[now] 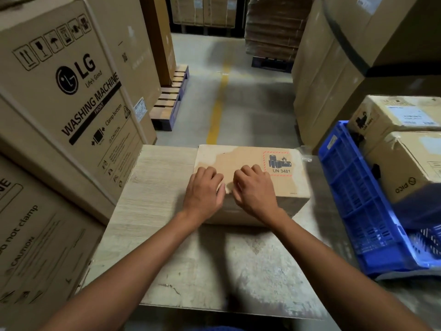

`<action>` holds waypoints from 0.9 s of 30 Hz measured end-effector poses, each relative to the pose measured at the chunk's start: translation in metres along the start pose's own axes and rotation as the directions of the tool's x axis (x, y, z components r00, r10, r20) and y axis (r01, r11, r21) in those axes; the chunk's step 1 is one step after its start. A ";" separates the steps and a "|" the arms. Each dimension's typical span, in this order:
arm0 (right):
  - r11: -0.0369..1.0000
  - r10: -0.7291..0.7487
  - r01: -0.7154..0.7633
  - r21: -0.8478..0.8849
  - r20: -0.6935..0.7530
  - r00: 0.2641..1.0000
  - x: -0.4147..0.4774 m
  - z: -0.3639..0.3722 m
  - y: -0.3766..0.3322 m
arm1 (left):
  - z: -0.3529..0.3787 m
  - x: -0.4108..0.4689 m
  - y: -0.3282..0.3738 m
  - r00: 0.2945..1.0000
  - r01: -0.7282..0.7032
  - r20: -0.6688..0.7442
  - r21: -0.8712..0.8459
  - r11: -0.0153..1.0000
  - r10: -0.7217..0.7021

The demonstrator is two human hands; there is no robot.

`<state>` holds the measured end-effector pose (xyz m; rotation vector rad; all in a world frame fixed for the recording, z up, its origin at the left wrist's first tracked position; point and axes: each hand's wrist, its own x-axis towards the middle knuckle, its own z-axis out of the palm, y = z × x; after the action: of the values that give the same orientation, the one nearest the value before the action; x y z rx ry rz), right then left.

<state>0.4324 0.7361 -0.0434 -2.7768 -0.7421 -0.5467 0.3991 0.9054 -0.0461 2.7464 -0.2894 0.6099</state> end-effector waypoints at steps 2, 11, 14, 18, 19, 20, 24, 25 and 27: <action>1.000 -0.002 0.004 -0.029 0.071 0.998 0.015 -0.001 0.002 | -0.004 0.016 -0.002 0.998 0.011 0.067 0.004 1.000 -0.011; 0.998 -0.064 0.062 0.022 0.173 0.983 0.023 0.002 0.006 | -0.001 0.030 0.005 0.958 0.065 0.271 0.126 0.990 -0.097; 0.993 -0.111 0.120 -0.013 0.286 0.952 0.040 -0.004 0.020 | -0.005 0.050 0.007 0.954 0.046 0.281 0.210 0.977 -0.106; 0.998 -0.053 0.060 -0.018 0.272 0.961 0.033 0.002 0.025 | 0.004 0.056 0.009 0.924 0.129 0.336 0.172 0.977 -0.181; 0.999 -0.043 0.050 -0.016 0.278 0.960 0.032 0.003 0.023 | 0.006 0.055 0.009 0.909 0.151 0.369 0.145 0.978 -0.195; 0.999 -0.035 0.038 -0.005 0.287 0.957 0.032 0.003 0.023 | 0.007 0.054 0.008 0.895 0.161 0.399 0.130 0.978 -0.200; 0.995 -0.038 0.005 0.103 0.318 0.947 0.037 -0.002 0.030 | 0.009 0.062 0.009 0.885 0.162 0.408 0.183 0.970 -0.225; 0.991 -0.037 -0.007 0.134 0.320 0.947 0.036 -0.003 0.032 | 0.009 0.064 0.012 0.885 0.169 0.401 0.197 0.966 -0.237; 0.993 0.002 -0.038 0.111 0.312 0.950 0.031 -0.008 0.035 | 0.009 0.068 0.021 0.900 0.174 0.376 0.159 0.972 -0.222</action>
<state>0.4734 0.7176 -0.0273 -2.7882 -0.7781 -0.0551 0.4577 0.8736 -0.0188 2.9508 -0.0562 0.0179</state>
